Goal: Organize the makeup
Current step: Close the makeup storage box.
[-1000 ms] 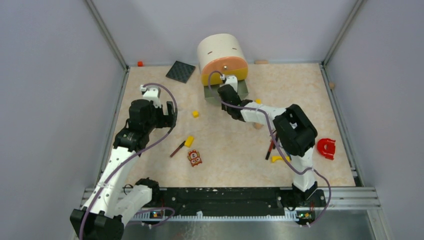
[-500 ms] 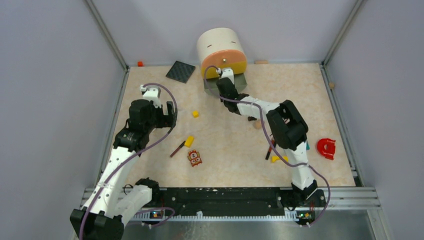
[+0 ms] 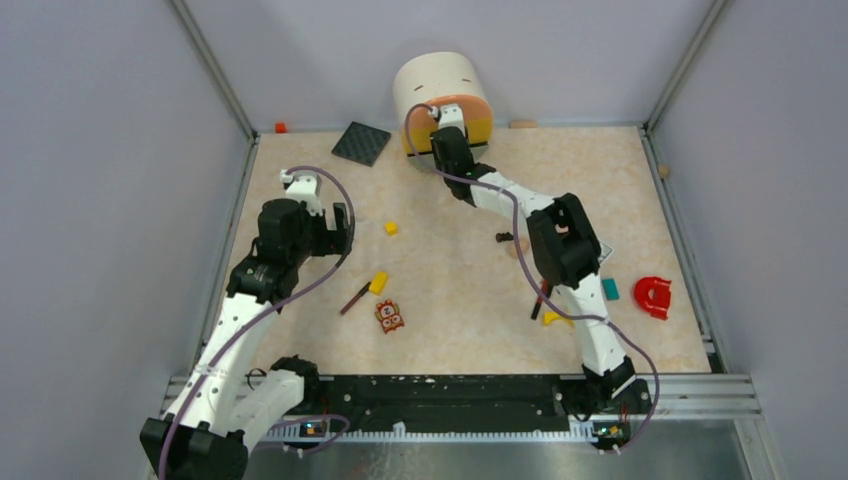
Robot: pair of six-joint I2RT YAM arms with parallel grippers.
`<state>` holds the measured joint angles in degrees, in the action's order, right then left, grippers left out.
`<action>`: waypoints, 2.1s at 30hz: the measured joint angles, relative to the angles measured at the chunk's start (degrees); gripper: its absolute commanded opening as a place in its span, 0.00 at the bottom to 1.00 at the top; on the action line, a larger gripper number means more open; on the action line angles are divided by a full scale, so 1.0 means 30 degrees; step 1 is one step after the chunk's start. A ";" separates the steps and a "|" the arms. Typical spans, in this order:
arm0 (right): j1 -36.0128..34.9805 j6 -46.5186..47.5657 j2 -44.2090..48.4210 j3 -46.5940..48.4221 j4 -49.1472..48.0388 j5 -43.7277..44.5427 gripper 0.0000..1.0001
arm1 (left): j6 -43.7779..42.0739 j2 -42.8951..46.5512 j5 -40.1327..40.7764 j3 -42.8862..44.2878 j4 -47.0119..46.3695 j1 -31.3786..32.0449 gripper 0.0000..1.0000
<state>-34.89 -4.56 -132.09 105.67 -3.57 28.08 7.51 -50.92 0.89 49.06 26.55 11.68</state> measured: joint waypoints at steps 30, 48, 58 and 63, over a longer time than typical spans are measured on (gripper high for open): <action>0.0605 -0.0066 0.0619 -0.2346 -0.1428 -0.2317 0.46 | 0.0000 0.0000 0.0000 0.0000 0.0000 0.0000 0.99; 0.0984 -0.0342 -0.2943 0.3789 0.0794 -0.2951 0.44 | -0.0007 0.0000 0.0000 0.0000 -0.0007 0.0000 0.99; 0.0998 -0.0488 -0.2936 0.3774 0.0794 -0.3104 0.44 | -0.0007 0.0000 0.0000 0.0000 -0.0007 0.0000 0.99; 0.1107 -0.0670 -0.1479 0.0903 -0.0168 -0.3606 0.46 | 0.0000 0.0000 0.0015 0.0000 -0.0007 0.0000 0.99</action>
<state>-31.57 -6.57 -136.53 108.38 -4.08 17.26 7.51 -50.92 0.93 49.06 26.52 11.68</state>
